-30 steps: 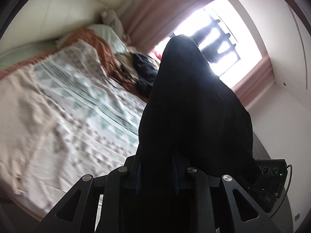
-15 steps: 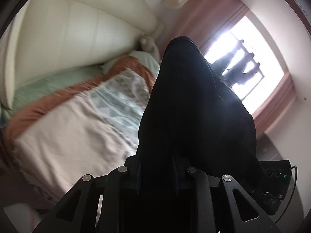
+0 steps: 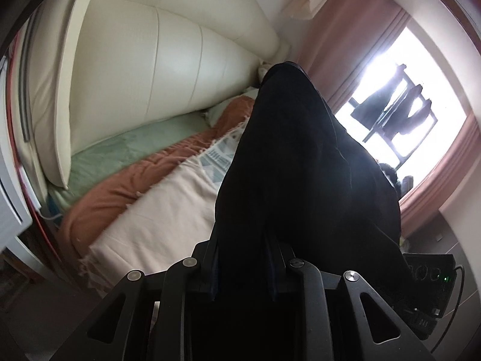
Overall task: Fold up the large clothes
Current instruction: 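Lift the folded shirt with both tools and carry it toward the headboard, then lower the folded shirt onto the bed corner by the headboard with both tools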
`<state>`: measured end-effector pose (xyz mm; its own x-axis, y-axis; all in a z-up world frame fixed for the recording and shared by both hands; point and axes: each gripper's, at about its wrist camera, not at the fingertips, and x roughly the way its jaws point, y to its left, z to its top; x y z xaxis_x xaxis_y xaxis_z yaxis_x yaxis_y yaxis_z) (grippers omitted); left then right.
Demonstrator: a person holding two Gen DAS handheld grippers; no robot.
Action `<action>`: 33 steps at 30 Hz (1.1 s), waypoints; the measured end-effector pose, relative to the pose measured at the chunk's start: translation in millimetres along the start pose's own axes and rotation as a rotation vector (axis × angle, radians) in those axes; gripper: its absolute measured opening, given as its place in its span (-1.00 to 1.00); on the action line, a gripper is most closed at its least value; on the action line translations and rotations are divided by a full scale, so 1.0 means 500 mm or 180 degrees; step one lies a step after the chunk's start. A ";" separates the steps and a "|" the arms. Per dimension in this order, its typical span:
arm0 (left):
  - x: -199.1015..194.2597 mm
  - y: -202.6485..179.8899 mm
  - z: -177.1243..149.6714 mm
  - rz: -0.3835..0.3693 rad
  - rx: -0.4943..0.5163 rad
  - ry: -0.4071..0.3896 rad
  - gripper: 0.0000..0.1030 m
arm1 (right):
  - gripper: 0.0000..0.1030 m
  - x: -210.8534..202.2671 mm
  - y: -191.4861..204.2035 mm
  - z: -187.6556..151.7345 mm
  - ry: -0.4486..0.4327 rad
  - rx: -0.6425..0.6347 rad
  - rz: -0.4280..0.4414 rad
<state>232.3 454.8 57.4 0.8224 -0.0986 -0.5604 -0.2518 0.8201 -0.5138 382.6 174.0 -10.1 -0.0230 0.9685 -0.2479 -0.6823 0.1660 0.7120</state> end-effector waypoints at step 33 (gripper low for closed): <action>0.308 0.128 0.004 0.1028 0.0119 0.0535 0.16 | -0.66 0.192 -0.531 -0.112 0.0068 0.1820 -0.0395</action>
<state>344.0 493.2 -60.3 0.6074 0.0801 -0.7904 -0.4634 0.8438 -0.2707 520.7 212.2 -260.0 0.0133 0.9324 -0.3611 -0.1782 0.3575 0.9167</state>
